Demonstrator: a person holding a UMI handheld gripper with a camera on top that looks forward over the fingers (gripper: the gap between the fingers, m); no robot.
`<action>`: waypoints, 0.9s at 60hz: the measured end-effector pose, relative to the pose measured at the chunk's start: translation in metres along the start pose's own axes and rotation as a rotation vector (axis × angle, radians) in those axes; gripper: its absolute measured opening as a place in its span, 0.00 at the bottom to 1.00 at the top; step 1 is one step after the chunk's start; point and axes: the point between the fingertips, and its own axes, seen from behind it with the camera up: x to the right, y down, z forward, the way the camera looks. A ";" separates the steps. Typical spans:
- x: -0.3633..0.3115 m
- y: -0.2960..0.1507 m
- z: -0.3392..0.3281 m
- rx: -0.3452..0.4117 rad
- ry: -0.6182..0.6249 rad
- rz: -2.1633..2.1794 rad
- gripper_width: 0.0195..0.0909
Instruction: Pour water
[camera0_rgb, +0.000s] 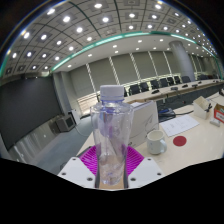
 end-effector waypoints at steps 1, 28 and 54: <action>-0.002 -0.006 0.006 0.005 -0.013 0.036 0.17; -0.003 -0.086 0.119 -0.067 -0.384 1.283 0.17; 0.053 -0.049 0.176 -0.158 -0.412 1.744 0.17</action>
